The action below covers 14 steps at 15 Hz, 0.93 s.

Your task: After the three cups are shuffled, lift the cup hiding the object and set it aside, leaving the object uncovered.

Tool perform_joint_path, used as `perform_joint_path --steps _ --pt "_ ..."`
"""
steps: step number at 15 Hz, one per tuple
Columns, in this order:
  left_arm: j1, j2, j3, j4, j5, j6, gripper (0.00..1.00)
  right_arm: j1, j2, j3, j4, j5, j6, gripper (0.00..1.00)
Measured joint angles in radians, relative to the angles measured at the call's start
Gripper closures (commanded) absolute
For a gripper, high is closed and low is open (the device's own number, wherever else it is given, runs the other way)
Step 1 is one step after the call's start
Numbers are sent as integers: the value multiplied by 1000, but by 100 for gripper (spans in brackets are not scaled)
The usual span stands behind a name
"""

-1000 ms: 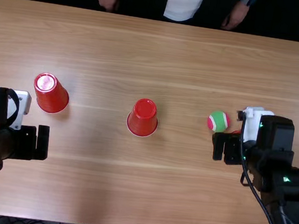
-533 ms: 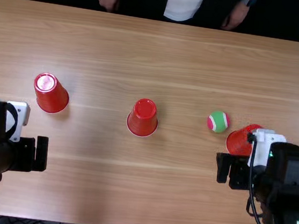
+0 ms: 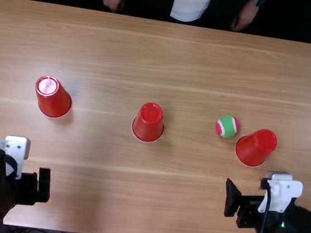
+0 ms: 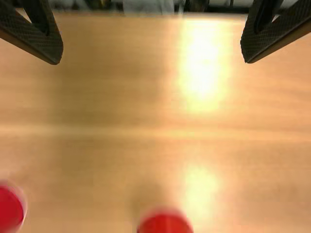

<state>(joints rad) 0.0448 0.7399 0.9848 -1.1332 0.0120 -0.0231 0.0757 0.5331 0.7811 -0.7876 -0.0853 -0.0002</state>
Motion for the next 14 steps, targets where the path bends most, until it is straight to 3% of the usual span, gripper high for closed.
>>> perform_joint_path --steps 2,9,11,14 --pt "0 -137 -119 158 0 -1 0 0 -113 -56 21 0 0 0" --pt "0 -549 -439 427 4 -4 0 -79 -454 -235 127 0 -2 0" --pt "0 -598 -537 570 11 -4 0 -79 -513 -294 160 0 -2 0" --pt "0 -598 -664 835 22 -4 0 -79 -520 -359 365 0 -1 0"
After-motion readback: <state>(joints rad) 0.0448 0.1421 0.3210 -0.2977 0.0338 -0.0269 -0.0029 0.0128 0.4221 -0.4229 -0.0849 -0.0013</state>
